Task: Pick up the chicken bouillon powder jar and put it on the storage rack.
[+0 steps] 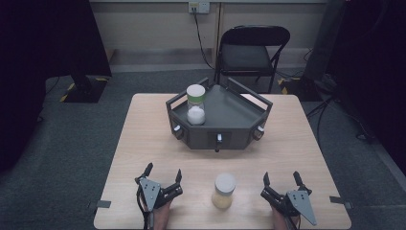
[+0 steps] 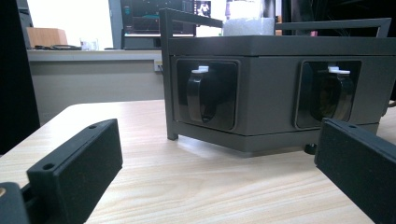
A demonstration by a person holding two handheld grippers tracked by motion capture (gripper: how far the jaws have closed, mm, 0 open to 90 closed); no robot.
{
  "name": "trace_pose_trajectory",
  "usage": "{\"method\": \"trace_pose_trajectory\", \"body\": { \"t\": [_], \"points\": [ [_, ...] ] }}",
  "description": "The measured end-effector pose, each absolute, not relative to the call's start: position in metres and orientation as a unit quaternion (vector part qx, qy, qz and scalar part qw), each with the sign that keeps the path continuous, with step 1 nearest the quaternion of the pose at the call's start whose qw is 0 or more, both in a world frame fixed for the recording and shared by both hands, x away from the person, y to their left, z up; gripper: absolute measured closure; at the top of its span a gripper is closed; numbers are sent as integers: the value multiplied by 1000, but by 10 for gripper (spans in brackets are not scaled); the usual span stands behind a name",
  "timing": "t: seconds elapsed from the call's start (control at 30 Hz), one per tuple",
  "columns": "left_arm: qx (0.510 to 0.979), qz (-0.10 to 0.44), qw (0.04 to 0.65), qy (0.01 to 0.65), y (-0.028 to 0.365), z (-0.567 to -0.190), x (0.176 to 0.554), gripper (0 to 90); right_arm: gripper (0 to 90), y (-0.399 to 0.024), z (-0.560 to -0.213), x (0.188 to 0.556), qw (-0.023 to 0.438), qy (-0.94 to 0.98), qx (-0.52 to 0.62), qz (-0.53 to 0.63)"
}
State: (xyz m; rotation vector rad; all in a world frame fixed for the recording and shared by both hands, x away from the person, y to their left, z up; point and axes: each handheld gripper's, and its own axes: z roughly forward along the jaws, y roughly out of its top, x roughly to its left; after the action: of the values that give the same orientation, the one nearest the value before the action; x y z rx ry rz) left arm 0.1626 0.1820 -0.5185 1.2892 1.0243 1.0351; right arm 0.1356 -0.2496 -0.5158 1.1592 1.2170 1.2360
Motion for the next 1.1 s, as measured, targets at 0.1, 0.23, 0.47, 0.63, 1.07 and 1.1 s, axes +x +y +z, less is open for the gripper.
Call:
{"method": "trace_pose_trajectory", "body": {
  "t": [0.1, 0.23, 0.47, 0.63, 1.07, 1.1],
  "points": [
    [548, 440, 564, 435, 182, -519, 163, 3, 11, -250, -516, 136, 503, 504, 480, 512],
    [548, 440, 564, 435, 182, -519, 163, 3, 11, -249, -516, 136, 505, 503, 481, 511],
    [548, 439, 564, 435, 182, -519, 163, 3, 5, -249, -515, 136, 503, 503, 483, 511],
    [547, 439, 564, 435, 182, -519, 163, 3, 0, -250, -511, 136, 495, 510, 485, 509],
    [547, 440, 564, 436, 182, -519, 163, 3, 0, -255, -478, 124, 470, 512, 455, 557],
    [547, 440, 564, 435, 182, -519, 163, 3, 0, -253, -474, 123, 468, 514, 448, 562]
  ]
}}
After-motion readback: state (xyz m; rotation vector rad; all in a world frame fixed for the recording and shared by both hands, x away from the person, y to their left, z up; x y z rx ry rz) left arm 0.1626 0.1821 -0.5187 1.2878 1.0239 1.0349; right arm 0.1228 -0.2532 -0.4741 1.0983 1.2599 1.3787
